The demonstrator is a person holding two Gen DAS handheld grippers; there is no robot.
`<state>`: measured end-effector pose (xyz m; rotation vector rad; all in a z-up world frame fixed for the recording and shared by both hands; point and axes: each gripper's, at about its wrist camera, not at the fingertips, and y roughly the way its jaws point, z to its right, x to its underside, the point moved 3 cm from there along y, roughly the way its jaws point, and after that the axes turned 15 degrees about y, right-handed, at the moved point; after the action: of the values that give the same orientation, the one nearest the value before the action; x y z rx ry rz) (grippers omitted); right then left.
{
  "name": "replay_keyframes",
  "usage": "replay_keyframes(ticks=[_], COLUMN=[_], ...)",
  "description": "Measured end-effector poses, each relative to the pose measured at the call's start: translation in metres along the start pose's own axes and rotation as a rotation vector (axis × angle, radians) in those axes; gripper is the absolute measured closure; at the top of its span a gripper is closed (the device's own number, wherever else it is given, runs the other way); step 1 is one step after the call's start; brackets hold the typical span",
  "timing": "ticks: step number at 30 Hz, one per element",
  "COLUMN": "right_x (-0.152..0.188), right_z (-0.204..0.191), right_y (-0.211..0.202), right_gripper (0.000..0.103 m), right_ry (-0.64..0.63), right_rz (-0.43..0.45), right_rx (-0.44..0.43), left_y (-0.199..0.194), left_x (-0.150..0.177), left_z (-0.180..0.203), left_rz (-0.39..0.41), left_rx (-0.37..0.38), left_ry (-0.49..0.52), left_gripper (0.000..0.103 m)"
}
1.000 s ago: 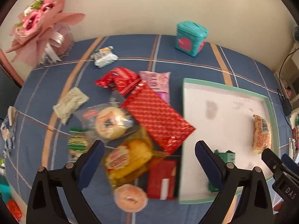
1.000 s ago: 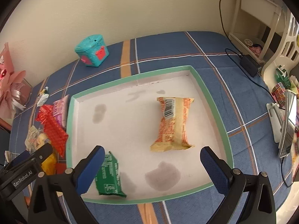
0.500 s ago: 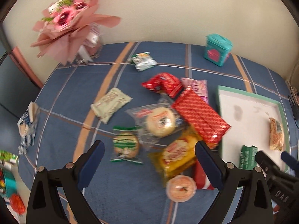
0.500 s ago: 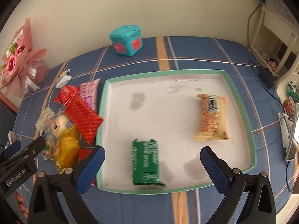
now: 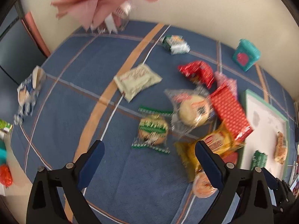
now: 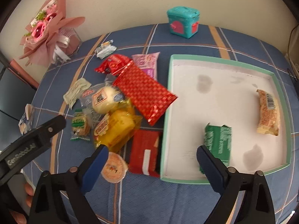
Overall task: Organize snacks
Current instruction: 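Grasp the orange-lidded jelly cup with the right tool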
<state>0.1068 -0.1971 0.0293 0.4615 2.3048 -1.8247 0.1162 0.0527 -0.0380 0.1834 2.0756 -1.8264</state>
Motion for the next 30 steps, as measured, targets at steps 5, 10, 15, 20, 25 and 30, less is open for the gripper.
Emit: replay_keyframes(ticks=[5, 10, 15, 20, 25, 30], right_x=[0.014, 0.027, 0.037, 0.04, 0.041, 0.045], right_z=[-0.017, -0.036, -0.05, -0.058, -0.061, -0.062], right_y=[0.011, 0.022, 0.037, 0.042, 0.047, 0.046], right_gripper=[0.022, 0.026, 0.039, 0.053, 0.054, 0.054], right_ry=[-0.052, -0.118, -0.182, -0.214, -0.231, -0.262], right_rz=[-0.049, -0.087, -0.113, -0.102, -0.103, -0.106], right_rx=[-0.009, -0.015, 0.025, 0.03, 0.03, 0.051], left_y=[0.027, 0.034, 0.038, 0.038, 0.033, 0.028], left_x=[0.007, 0.013, 0.019, 0.024, 0.025, 0.024], left_z=[-0.009, -0.012, -0.019, -0.025, -0.024, -0.018], left_rz=[-0.075, -0.108, -0.123, -0.13, -0.12, -0.115], left_rx=[0.014, 0.021, 0.03, 0.038, 0.042, 0.048], left_ry=[-0.017, -0.035, -0.063, -0.09, -0.084, -0.077], left_gripper=[0.006, 0.006, 0.006, 0.006, 0.006, 0.006])
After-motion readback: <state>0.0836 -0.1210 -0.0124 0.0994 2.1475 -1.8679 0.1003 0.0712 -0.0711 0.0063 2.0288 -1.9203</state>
